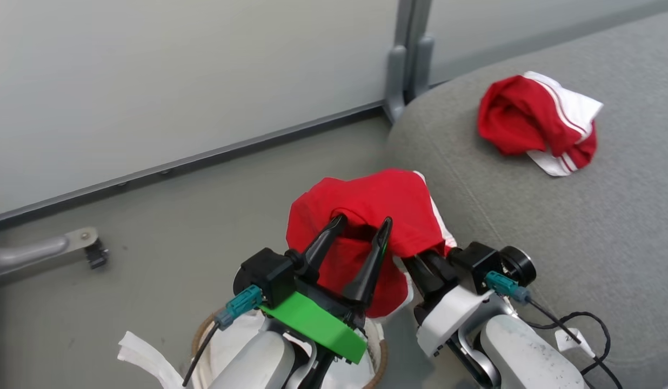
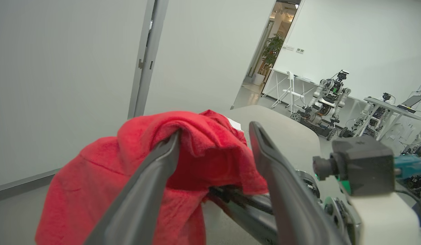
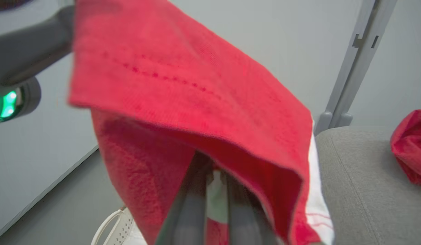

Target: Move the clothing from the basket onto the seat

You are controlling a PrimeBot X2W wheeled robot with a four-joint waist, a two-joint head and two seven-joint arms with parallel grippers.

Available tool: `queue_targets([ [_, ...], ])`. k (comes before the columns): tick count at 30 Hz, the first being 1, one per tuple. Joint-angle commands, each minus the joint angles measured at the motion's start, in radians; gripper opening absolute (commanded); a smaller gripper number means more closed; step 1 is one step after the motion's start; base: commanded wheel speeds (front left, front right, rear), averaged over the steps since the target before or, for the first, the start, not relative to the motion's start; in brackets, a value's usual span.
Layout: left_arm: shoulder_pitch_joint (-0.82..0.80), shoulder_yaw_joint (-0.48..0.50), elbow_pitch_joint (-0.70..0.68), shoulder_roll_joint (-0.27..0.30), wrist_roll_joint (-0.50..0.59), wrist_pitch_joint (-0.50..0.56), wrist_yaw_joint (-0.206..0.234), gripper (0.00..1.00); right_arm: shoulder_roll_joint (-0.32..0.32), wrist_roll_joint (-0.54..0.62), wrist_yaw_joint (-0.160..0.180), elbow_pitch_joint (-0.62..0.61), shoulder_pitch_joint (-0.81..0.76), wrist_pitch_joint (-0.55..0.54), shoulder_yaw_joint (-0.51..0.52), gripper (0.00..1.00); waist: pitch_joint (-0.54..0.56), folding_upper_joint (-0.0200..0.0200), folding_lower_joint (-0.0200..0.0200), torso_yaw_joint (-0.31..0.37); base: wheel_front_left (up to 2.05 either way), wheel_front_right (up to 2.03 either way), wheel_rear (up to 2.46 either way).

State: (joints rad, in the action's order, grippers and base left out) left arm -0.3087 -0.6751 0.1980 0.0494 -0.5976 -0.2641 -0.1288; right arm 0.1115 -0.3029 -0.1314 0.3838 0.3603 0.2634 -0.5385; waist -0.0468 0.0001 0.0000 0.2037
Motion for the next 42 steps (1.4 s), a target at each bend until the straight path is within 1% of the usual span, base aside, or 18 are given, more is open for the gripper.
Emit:
queue_targets([
  [1,-0.013,0.007,0.001,0.002,0.010,0.000,-0.003,1.00,0.002,0.006,0.001,-0.009,-0.003,0.002,0.007,0.00,-0.036,-0.0001,0.0000,0.096,0.00,0.00,0.00],
  [11,-0.034,-0.002,0.012,0.003,0.015,0.000,-0.003,1.00,-0.005,0.016,0.001,-0.028,-0.019,0.002,0.074,0.00,-0.056,-0.0001,0.0000,0.249,0.00,0.00,0.00],
  [19,-0.044,-0.001,0.019,0.003,0.025,0.000,-0.003,1.00,-0.006,0.033,0.001,-0.051,-0.032,0.002,0.172,0.00,-0.077,-0.0001,0.0000,0.325,0.00,0.00,0.00],
  [26,-0.076,-0.035,0.044,0.003,0.019,0.000,-0.003,1.00,-0.008,0.049,0.001,-0.095,-0.057,0.002,0.277,0.00,-0.102,-0.0001,0.0000,0.339,0.00,0.00,0.00],
  [35,-0.122,-0.082,0.075,0.003,-0.003,0.000,-0.003,1.00,-0.016,0.067,0.001,-0.138,-0.088,0.002,0.360,0.00,-0.130,-0.0001,0.0000,0.349,0.00,0.00,0.00],
  [39,-0.139,-0.091,0.083,0.003,0.000,0.000,-0.003,1.00,-0.015,0.065,0.001,-0.147,-0.071,0.002,0.391,0.00,-0.149,-0.0001,0.0000,0.349,0.00,0.00,0.00],
  [42,-0.146,-0.086,0.092,0.003,0.008,0.000,-0.003,1.00,-0.006,0.063,0.001,-0.154,-0.030,0.002,0.404,0.00,-0.170,-0.0001,0.0000,0.348,0.00,0.00,0.00],
])
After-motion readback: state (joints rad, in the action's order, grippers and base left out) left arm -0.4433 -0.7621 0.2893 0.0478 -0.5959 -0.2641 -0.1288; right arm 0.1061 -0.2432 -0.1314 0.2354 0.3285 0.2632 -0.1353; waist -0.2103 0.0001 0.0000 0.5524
